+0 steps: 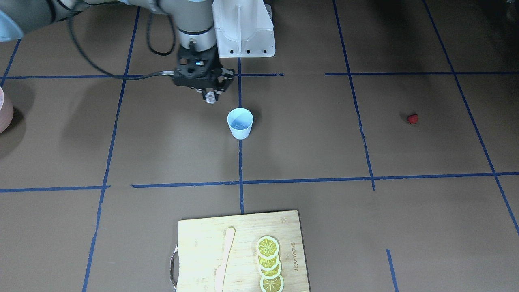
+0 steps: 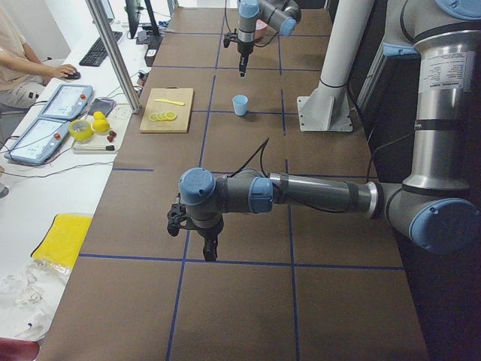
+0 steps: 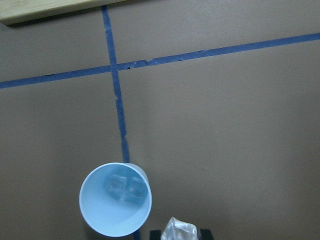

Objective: Put ice and strawberries in cup
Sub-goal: 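Carry the ice cube in the right gripper over the blue cup, then lower the right gripper into the cup and release the ice cube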

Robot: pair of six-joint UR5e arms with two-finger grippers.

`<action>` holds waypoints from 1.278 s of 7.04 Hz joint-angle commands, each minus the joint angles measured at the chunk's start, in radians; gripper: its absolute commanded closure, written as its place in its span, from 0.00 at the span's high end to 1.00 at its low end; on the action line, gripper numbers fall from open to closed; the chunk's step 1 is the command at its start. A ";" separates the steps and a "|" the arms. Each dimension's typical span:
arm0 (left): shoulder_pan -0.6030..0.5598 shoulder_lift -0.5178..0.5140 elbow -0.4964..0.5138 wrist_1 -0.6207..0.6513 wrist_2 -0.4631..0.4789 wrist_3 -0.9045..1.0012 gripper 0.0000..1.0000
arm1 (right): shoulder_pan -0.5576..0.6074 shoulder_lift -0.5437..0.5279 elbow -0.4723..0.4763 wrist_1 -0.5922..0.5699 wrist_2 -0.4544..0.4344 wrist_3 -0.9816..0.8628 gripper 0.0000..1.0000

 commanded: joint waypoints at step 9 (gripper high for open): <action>0.000 0.000 0.000 0.000 -0.001 0.000 1.00 | -0.059 0.123 -0.224 0.055 -0.095 0.025 0.99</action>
